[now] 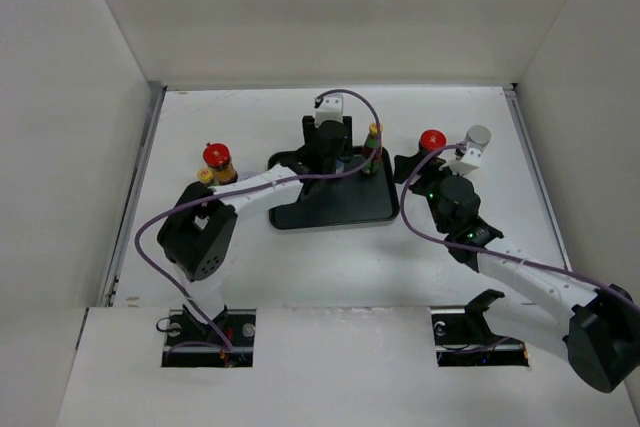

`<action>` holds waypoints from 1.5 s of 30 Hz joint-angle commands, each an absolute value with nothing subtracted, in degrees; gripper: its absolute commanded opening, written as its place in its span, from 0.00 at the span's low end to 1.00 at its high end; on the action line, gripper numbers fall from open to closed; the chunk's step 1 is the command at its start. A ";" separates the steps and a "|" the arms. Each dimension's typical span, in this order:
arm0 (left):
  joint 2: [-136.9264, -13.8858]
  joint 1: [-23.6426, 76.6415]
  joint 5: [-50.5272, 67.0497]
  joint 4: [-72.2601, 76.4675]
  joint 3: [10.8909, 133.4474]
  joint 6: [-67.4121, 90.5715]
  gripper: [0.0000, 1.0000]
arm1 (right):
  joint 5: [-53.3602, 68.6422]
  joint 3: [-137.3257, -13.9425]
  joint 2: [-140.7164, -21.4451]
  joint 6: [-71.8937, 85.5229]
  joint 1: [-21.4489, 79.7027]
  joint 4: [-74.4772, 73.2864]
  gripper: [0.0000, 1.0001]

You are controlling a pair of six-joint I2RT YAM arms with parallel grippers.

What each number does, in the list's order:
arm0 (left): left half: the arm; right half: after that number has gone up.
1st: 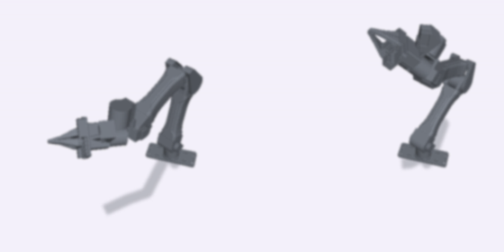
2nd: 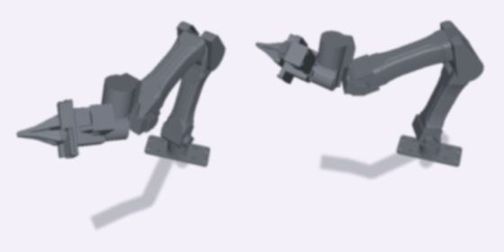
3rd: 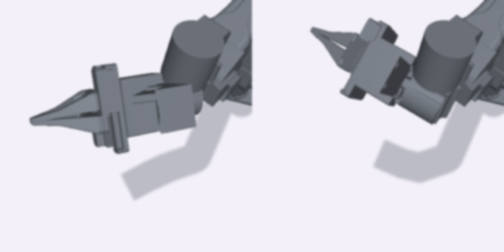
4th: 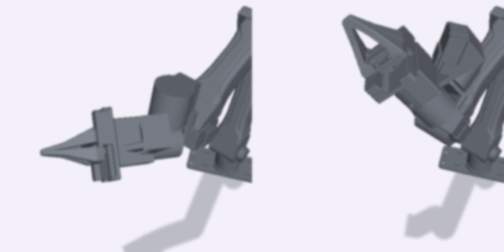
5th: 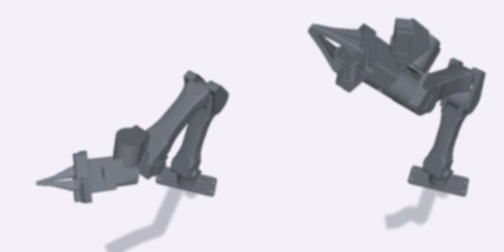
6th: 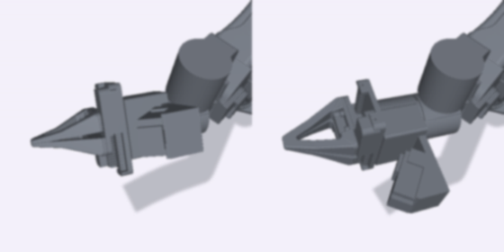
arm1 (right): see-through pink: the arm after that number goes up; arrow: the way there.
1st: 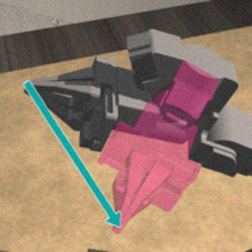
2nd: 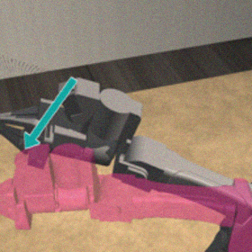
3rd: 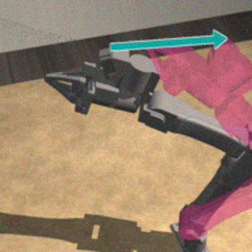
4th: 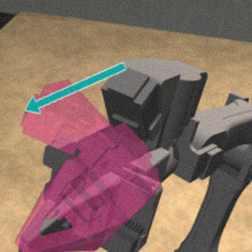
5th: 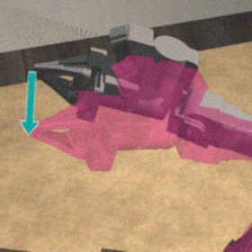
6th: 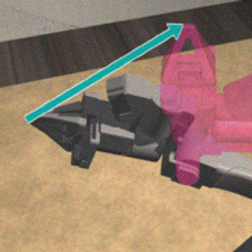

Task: Organize the condiment bottles

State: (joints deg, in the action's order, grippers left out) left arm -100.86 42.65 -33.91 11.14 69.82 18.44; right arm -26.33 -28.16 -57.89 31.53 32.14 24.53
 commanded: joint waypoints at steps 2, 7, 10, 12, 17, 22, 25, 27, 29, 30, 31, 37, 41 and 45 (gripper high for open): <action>-101.16 43.55 -32.87 18.37 76.20 19.16 0.43 | -25.23 -28.13 -57.83 32.52 31.86 27.86 0.94; -103.97 43.81 -32.34 18.37 77.87 19.51 0.44 | -24.96 -28.30 -58.18 32.35 31.86 27.86 0.94; -104.94 43.81 -32.34 18.28 78.40 19.60 0.46 | -24.87 -28.39 -58.45 32.26 31.95 28.04 0.94; -105.20 43.90 -32.69 18.11 78.40 19.51 0.56 | -24.70 -28.56 -58.80 32.17 32.03 28.12 0.94; -105.12 43.99 -32.78 17.40 77.35 19.42 0.89 | -24.52 -28.56 -58.62 32.17 32.03 28.04 0.94; -100.21 44.51 -33.66 18.45 74.19 18.90 0.95 | -24.52 -28.48 -57.57 31.91 32.12 28.13 0.92; -93.63 44.87 -35.94 18.63 70.24 17.49 0.89 | -24.52 -28.39 -57.04 31.64 32.12 28.21 0.83; -88.01 44.87 -38.48 17.93 66.20 17.84 0.75 | -24.09 -28.74 -57.22 31.29 32.30 28.04 0.63; -81.33 44.52 -41.64 16.18 61.46 19.07 0.59 | -23.47 -29.18 -57.48 30.94 32.65 27.86 0.46; -77.99 44.34 -43.57 13.91 59.43 20.12 0.53 | -23.29 -29.35 -57.74 30.94 32.91 27.77 0.42; -74.65 44.08 -45.59 10.67 58.02 21.17 0.48 | -23.20 -29.62 -58.01 30.94 33.26 27.60 0.40; -60.84 42.15 -54.48 -13.23 56.69 26.09 0.55 | -22.94 -30.76 -60.20 30.32 34.14 27.16 0.48; -55.91 37.15 -53.54 -27.21 57.74 31.10 0.65 | -23.38 -31.29 -62.13 29.80 34.58 27.07 0.50; -54.41 28.80 -45.02 -33.04 56.87 33.05 0.70 | -23.47 -31.29 -62.14 29.62 35.02 27.42 0.53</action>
